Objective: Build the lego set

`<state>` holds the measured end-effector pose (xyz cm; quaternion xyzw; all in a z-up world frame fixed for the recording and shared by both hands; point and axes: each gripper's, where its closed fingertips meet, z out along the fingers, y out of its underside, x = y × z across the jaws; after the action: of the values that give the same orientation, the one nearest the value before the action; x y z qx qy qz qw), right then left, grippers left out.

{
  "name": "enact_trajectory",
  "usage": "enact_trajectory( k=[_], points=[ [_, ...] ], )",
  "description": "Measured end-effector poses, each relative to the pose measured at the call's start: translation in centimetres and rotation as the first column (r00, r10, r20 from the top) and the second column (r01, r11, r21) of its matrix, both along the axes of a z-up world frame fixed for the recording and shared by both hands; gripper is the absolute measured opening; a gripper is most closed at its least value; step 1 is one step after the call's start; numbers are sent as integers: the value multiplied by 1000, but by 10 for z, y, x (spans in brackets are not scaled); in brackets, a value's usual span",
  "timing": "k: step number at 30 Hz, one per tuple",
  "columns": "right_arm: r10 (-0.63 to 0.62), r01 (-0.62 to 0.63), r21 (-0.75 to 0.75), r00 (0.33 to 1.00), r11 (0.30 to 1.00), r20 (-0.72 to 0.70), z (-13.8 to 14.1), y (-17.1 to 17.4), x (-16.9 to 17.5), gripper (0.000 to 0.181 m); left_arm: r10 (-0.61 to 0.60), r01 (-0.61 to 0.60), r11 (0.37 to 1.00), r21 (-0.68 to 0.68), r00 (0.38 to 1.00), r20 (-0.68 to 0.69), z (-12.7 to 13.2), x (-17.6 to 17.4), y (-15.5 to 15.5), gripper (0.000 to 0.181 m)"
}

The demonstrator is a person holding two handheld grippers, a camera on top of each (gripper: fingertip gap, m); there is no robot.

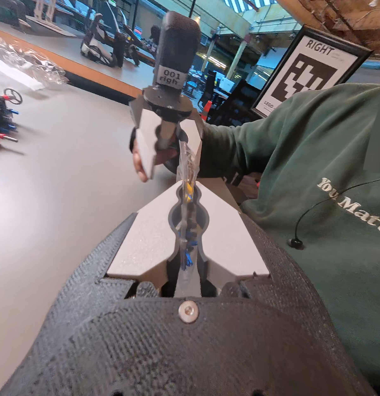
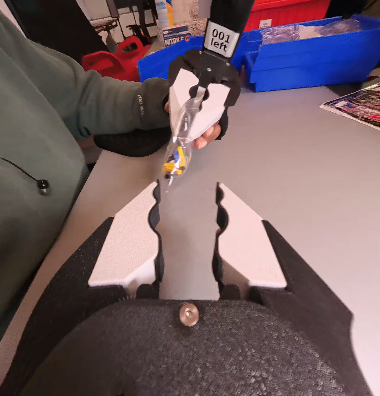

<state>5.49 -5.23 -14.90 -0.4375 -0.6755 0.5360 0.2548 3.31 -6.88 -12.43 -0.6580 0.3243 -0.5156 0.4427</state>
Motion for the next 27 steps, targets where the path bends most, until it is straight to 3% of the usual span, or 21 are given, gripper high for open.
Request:
enact_trajectory(
  k=[2, 3, 8, 11, 15, 18, 22, 27],
  points=[
    [-17, 20, 78, 999, 997, -29, 0, -1, -4, 1, 49, -49, 999, 23, 999, -15, -2, -4, 6, 4],
    [-36, 42, 126, 998, 991, -49, 3, 2, -6, 0, 71, -71, 997, 32, 997, -14, -2, -7, 9, 4],
    [-74, 77, 36, 994, 996, -81, 26, 13, 1, 0, 139, -139, 990, 21, 990, -10, 2, -18, 21, 0],
    [-112, 114, 115, 993, 987, -21, 10, 20, -1, 0, 152, -152, 988, 23, 987, -43, -5, -18, 22, 0],
    [-32, 32, 28, 999, 999, 0, 15, 7, 6, 0, 148, -149, 989, -5, 987, -57, -4, -18, 24, 0],
    [-137, 134, 57, 989, 989, 56, 4, 29, 0, 0, 174, -176, 982, -63, 984, -45, -10, -21, 29, 0],
    [-46, 38, 76, 993, 996, 107, -5, 14, 11, 0, 104, -112, 988, -102, 991, -80, -16, -13, 19, 0],
    [-67, 67, 13, 996, 998, 50, 11, 10, 0, 41, 32, -49, 988, -144, 993, -114, -23, 1, 9, 0]
  ],
)
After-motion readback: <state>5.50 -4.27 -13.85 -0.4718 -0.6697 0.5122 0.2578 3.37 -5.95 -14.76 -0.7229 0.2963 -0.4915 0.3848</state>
